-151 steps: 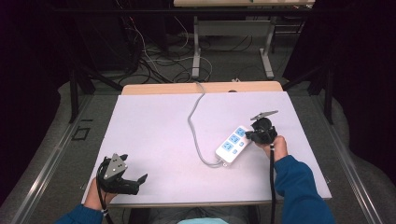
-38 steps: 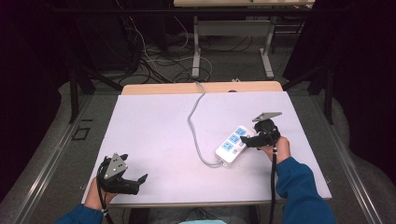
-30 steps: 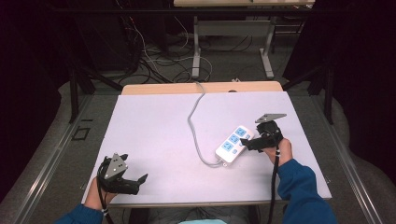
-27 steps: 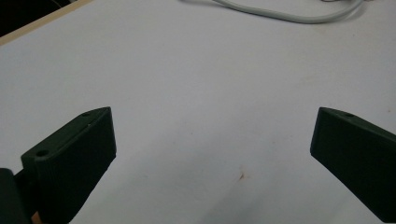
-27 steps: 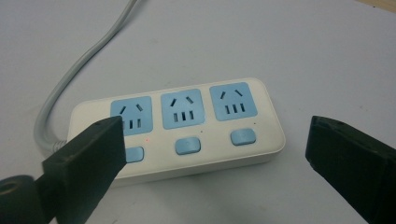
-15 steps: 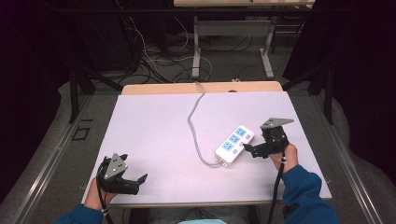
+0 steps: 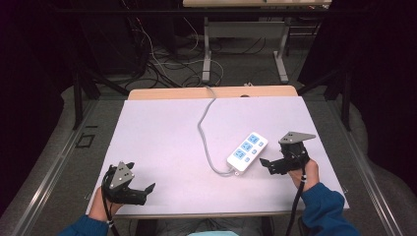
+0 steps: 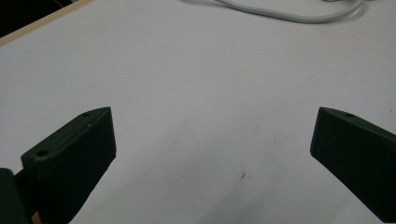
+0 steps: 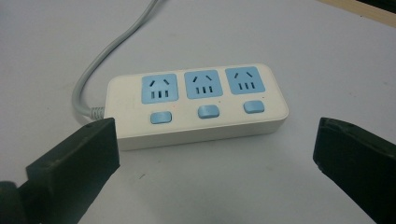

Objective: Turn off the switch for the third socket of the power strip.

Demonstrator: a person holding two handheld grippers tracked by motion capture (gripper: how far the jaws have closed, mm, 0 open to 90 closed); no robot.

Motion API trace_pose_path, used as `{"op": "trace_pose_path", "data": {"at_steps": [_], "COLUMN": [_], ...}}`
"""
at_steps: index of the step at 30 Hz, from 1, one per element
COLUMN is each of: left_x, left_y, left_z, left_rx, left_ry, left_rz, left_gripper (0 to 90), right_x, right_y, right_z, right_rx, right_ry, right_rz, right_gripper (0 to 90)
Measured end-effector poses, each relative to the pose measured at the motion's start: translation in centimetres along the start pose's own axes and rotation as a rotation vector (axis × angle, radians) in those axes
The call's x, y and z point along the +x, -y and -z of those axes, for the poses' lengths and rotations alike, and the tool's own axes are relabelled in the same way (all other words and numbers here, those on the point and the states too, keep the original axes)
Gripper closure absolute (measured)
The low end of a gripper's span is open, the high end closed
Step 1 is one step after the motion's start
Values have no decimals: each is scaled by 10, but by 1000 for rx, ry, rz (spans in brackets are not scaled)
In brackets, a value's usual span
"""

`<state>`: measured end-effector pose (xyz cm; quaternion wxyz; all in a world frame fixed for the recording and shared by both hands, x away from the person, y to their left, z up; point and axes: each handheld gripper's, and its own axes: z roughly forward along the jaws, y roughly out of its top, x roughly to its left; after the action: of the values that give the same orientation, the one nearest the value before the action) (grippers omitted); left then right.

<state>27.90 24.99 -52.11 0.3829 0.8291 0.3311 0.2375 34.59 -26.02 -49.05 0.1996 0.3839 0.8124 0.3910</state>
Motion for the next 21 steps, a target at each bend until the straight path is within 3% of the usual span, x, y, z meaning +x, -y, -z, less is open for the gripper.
{"op": "trace_pose_path", "data": {"at_steps": [21], "left_x": [0], "left_y": [0], "left_z": [0], "left_rx": [-2], "left_ry": [-3], "left_rz": [2], "left_gripper": [0], "right_x": [12], "right_y": [21], "right_z": [15], "right_rx": [3], "right_ry": [3], "right_rz": [8], "right_gripper": [0]}}
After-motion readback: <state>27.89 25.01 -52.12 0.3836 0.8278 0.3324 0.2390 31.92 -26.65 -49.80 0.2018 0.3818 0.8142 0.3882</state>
